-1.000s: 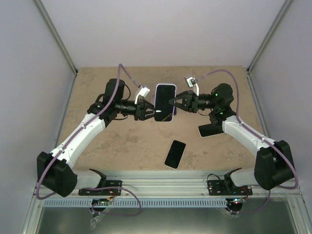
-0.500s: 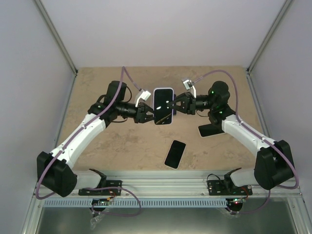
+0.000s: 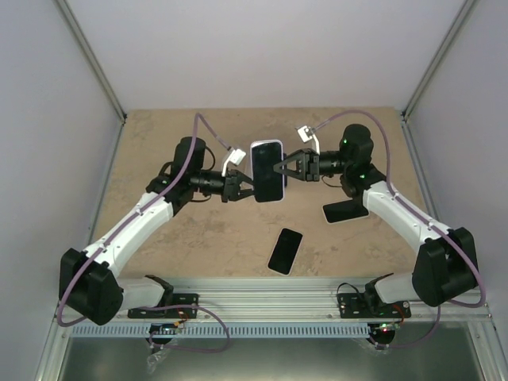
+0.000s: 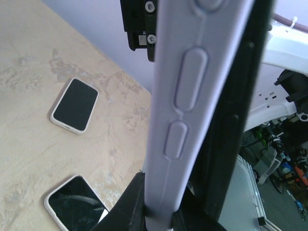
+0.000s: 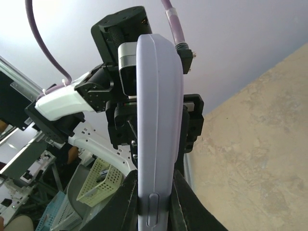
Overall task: Take the phone out of the phone case
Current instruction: Remove the phone case from the phone.
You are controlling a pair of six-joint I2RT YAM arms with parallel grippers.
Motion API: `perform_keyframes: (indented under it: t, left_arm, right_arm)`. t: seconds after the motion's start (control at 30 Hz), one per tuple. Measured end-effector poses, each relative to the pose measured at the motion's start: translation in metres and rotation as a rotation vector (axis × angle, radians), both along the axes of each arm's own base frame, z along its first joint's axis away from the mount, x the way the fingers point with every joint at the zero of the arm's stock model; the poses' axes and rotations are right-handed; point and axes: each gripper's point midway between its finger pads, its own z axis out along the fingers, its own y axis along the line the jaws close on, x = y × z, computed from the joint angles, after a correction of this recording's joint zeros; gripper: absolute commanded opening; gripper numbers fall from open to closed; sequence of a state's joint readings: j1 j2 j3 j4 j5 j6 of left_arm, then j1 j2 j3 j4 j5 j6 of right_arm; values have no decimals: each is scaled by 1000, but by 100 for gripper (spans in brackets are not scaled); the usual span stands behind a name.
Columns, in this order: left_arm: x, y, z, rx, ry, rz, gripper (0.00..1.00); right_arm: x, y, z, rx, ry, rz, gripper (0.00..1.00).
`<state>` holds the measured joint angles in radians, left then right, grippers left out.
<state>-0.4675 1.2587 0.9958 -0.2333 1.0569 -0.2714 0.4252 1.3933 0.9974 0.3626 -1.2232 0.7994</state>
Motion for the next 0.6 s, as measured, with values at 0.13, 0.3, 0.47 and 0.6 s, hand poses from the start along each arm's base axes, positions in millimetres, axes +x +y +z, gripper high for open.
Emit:
perform_keyframes:
  t: [0.13,0.3,0.47,0.6]
  left_arm:
    - [4,-6,10,-32,-15,18,0]
    - [7,-8,10,-83,47,39,0]
    - [16,-4,4,-103,125,77,0]
    - [19,-3,10,-126,139,89,0]
  right_arm:
    - [10,-7,9,-6,-11,-32,35]
    - [34,-17,23,-23,-92,-141,57]
    - [46,-23,35,-52,-188,-221,72]
    - [51,-26,38,-88,-261,-263,82]
